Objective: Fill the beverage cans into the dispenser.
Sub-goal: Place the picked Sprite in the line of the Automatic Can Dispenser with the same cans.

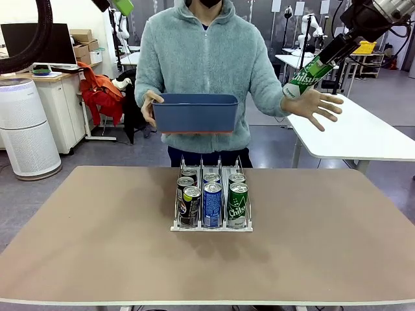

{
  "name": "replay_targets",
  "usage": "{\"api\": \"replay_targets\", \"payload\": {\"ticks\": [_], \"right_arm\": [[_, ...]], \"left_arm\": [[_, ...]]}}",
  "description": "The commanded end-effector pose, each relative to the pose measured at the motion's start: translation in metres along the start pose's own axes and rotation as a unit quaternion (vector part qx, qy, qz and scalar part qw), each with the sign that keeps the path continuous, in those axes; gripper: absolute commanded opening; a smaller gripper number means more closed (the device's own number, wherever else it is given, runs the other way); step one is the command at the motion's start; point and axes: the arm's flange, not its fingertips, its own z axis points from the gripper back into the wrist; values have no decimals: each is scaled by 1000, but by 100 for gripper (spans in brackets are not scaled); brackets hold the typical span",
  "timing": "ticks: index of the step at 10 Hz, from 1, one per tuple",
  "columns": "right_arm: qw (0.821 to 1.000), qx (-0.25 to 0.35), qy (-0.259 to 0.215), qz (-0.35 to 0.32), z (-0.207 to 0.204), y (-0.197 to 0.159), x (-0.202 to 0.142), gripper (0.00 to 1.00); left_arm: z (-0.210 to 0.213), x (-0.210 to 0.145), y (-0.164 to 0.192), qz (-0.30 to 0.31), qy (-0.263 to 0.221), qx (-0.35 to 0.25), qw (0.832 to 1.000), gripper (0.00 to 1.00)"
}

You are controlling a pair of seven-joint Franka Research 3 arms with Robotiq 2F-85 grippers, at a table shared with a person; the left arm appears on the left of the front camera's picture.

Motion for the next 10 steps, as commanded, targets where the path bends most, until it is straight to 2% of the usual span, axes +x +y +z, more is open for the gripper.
{"api": "replay_targets", "payload": {"ticks": [1,10], "right_arm": [[1000,-1,-3,6,3,0,0,0],[1000,-1,-3,6,3,0,0,0]], "left_arm": [[1,-2,-1,2,2,1,1000,100],[1,-2,-1,2,2,1,1000,100]]}}
